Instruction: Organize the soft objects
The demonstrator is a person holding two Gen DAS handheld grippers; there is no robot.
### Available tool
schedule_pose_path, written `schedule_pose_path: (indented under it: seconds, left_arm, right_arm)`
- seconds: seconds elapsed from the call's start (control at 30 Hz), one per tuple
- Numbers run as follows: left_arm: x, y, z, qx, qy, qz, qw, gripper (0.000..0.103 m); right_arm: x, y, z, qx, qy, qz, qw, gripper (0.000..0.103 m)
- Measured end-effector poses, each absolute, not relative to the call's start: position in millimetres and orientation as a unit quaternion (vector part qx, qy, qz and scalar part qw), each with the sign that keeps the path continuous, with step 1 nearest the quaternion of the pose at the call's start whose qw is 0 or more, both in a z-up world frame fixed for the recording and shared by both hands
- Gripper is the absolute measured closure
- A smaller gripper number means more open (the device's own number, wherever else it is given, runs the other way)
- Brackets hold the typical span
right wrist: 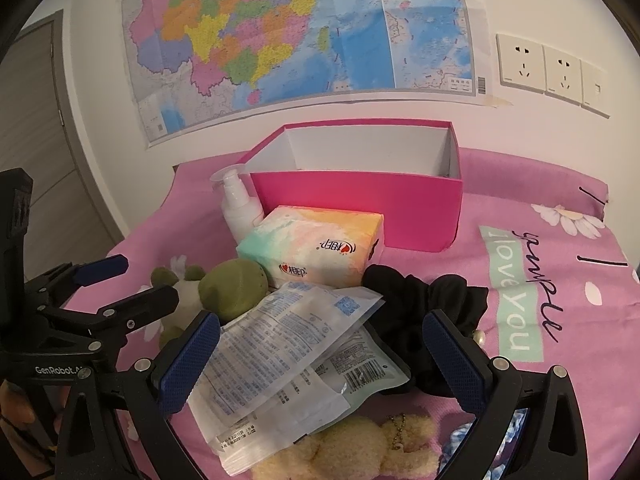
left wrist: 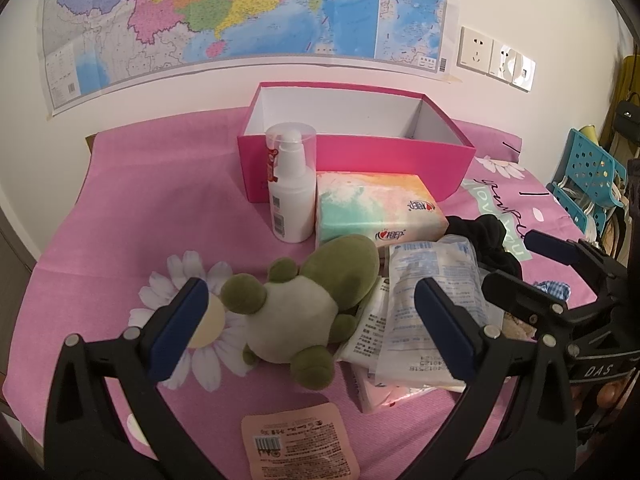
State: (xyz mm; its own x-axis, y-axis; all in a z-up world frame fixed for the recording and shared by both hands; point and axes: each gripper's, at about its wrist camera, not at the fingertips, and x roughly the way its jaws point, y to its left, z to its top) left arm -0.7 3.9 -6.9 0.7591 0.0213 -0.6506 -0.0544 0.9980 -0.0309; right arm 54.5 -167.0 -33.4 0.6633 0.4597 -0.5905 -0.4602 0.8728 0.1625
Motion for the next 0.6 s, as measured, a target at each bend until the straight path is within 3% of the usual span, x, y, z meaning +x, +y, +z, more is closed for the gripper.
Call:
schedule_pose_path:
  seconds: [0.6]
  left_arm:
    - [2.9, 7.0, -10.7, -0.026, 0.348, 0.020, 0.937, 0.000]
  right_arm:
    - [57.9, -165.8, -33.6, 0.004, 0.332, 0.258, 0.907, 0.000]
